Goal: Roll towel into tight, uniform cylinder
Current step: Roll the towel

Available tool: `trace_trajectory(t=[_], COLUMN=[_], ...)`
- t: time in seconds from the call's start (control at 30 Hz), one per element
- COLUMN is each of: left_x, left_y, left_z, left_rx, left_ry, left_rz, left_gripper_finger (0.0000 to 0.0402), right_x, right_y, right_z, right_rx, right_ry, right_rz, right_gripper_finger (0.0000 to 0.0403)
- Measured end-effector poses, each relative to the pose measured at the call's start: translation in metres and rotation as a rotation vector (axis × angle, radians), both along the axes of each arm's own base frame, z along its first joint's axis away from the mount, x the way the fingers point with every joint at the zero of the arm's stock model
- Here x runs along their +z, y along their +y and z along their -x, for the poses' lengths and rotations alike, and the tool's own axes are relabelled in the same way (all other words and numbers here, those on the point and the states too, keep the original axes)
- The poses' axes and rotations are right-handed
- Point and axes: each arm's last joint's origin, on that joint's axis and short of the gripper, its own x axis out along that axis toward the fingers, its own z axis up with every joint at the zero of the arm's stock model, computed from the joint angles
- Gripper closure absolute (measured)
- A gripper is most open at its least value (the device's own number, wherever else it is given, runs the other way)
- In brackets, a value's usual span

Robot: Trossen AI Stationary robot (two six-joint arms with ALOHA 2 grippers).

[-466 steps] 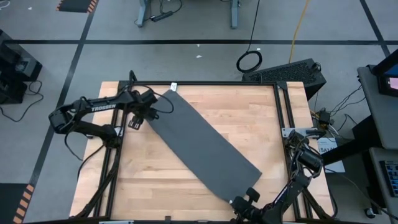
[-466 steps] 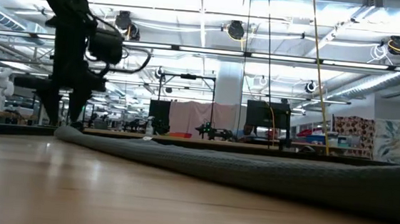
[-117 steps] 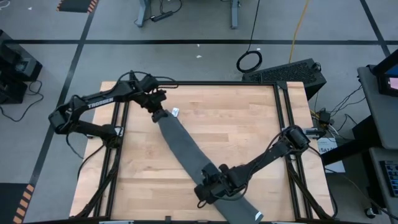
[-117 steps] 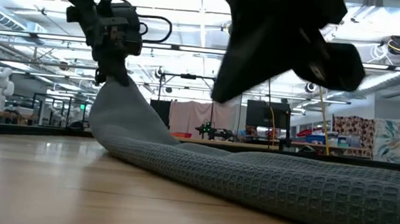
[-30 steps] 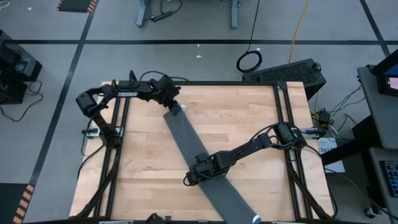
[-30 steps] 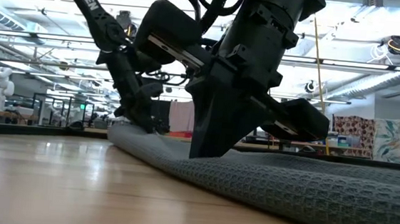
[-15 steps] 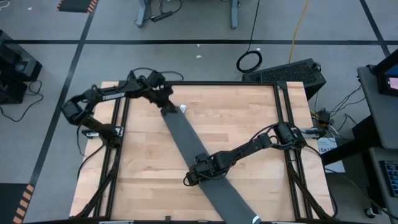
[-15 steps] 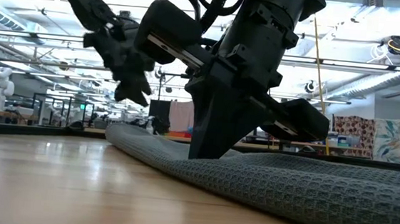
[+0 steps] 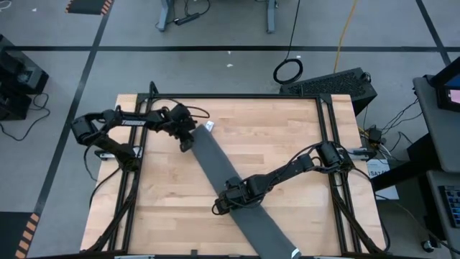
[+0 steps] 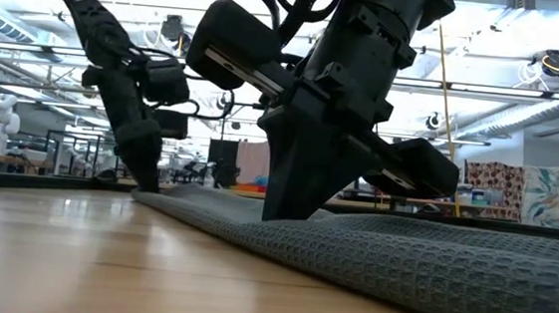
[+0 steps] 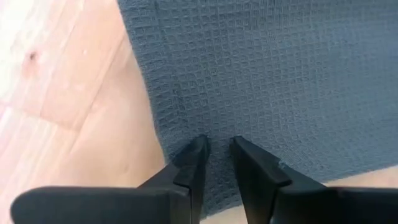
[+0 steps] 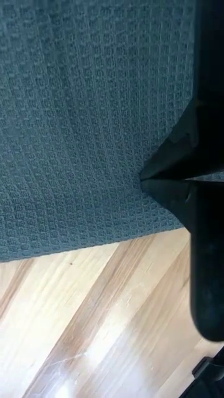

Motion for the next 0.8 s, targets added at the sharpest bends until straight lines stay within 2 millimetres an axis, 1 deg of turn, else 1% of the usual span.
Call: trace_trajectory(t=[0.03,0.1,0.2,0.27,0.3,0.33,0.4,0.6,0.73,0.8], left_x=[0.004,0.017,0.045,0.054,0.054,0.05,0.038,-0.005,-0.009,-0.003], left_y=[0.0,0.001,-0.002,-0.007,-0.009,-0.01,-0.008,0.013,0.026,0.029], left_z=[0.001,-0.001,-0.01,-0.018,-0.022,-0.024,-0.028,-0.026,-0.022,-0.02], left_rx=[0.005,0.016,-0.031,-0.103,-0.132,-0.143,-0.129,0.016,0.089,0.134], left_ry=[-0.001,-0.04,-0.195,-0.307,-0.338,-0.337,-0.283,-0.043,-0.052,-0.054], left_rz=[0.016,0.038,0.053,0.047,0.026,0.008,-0.039,-0.118,-0.092,-0.075], left_gripper_finger=[0.0315,0.0315,0.0315,0.0315,0.0315,0.0315,0.0315,0.0315,0.0315,0.0315], right_x=[0.0,0.0,0.0,0.0,0.0,0.0,0.0,0.0,0.001,0.006], right_y=[0.0,0.0,0.0,0.0,0.0,0.0,0.0,0.0,0.0,-0.002], right_z=[0.0,0.0,0.0,0.0,-0.001,-0.001,-0.001,0.0,0.0,0.001], right_rx=[0.0,-0.002,0.002,0.004,0.005,0.006,0.006,0.006,0.002,-0.025], right_ry=[0.0,0.0,-0.002,-0.005,-0.005,-0.005,-0.005,-0.006,-0.008,-0.017], right_rz=[-0.001,0.0,-0.002,-0.004,-0.005,-0.006,-0.005,-0.003,0.004,0.037], right_gripper_finger=[0.0403,0.0403,0.0403,0.0403,0.0403,0.0403,0.0403,0.0403,0.0403,0.0403])
